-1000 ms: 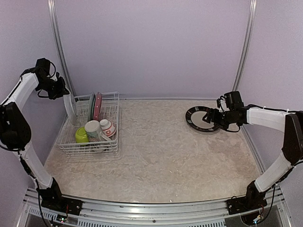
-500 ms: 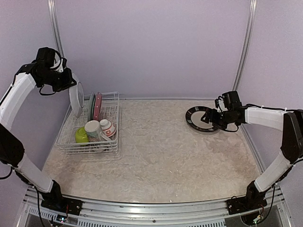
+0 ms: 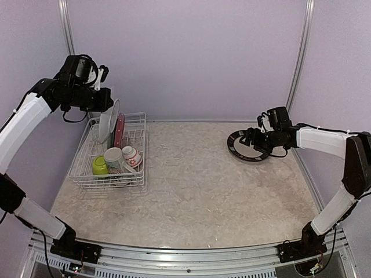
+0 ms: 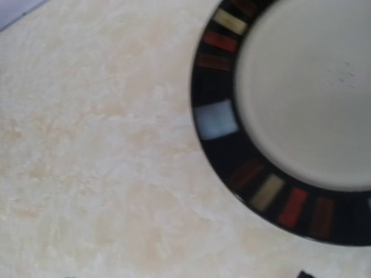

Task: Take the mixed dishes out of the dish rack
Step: Pass from the left arm to the right

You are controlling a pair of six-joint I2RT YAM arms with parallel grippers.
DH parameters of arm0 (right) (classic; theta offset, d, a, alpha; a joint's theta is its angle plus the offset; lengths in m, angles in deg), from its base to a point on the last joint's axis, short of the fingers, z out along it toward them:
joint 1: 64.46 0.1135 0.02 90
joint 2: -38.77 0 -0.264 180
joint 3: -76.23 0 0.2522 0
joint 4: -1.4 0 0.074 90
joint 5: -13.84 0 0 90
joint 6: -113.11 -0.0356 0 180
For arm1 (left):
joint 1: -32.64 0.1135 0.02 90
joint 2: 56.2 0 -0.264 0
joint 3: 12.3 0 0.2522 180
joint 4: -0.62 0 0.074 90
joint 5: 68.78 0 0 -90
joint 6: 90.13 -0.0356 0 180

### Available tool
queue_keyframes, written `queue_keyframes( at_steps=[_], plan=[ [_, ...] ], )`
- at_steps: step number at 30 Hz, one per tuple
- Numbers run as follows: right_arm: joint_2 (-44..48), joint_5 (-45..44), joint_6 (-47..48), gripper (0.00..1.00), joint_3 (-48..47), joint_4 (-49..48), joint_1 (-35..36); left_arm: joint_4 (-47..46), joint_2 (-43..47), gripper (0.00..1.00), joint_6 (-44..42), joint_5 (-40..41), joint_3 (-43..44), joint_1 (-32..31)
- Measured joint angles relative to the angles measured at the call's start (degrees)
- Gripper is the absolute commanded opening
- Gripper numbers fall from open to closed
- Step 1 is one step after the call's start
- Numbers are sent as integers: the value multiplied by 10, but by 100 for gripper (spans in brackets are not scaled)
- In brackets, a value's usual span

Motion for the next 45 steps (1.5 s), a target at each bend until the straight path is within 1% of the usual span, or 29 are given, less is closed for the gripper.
queue_keyframes(
  at_steps=[7,12,15,25,30,34,40,45],
  plan=[
    [-7,8,-9,81,-23,-5,16,-5,-1,0,-26,41,1,-117],
    [-21,11,-18,81,-40,-10,28,-19,-26,0,-75,98,9,-195],
    [-29,21,-28,82,-50,-14,35,-37,-42,0,-100,118,7,-231],
    [-30,78,-71,83,-61,-44,41,-136,-87,0,-199,191,-72,-348],
    [-29,106,-93,83,-72,-54,41,-181,-126,0,-250,231,-101,-389],
    [-29,129,-116,84,-76,-68,47,-212,-157,0,-282,252,-114,-410],
    [-32,159,-136,83,-83,-76,72,-237,-188,0,-306,267,-118,-425],
    [-58,178,-148,83,-98,-93,98,-250,-206,0,-319,280,-119,-435]
  ],
)
